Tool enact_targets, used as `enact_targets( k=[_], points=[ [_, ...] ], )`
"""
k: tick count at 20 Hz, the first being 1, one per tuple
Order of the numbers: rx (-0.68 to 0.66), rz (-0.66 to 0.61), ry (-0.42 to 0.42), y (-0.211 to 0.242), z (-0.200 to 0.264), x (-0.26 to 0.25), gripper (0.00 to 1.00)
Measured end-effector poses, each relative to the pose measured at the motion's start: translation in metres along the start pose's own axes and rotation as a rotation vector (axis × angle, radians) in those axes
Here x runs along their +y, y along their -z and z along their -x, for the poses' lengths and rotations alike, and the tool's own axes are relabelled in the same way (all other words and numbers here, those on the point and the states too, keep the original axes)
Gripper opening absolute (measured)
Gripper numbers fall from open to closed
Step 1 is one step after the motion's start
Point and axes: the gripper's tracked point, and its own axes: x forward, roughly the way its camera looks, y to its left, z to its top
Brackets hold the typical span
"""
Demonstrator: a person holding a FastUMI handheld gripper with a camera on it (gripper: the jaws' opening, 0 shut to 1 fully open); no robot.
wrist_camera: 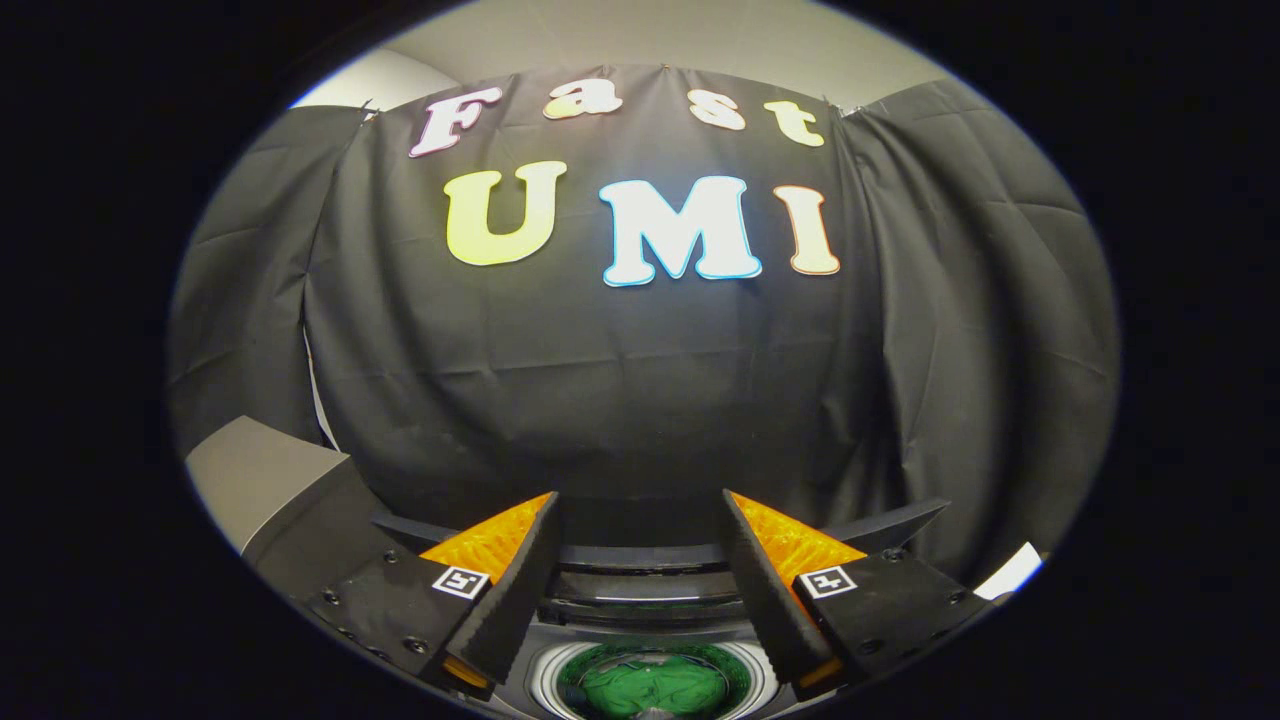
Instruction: Put the clothes into the washing machine and then close the washing machine lid.
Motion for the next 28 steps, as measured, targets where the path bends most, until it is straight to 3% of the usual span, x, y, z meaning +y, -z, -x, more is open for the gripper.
enact_targets(
  k=[12, 21, 28],
  points=[
    [0.023, 0.016, -0.007, 0.041, 0.056, 0.005, 0.96],
    [0.122, 0.018, -0.005, 0.103, 0.082, 0.000, 0.97],
    [0.090, 0.002, 0.000, 0.095, 0.100, 0.002, 0.97]
  ],
)
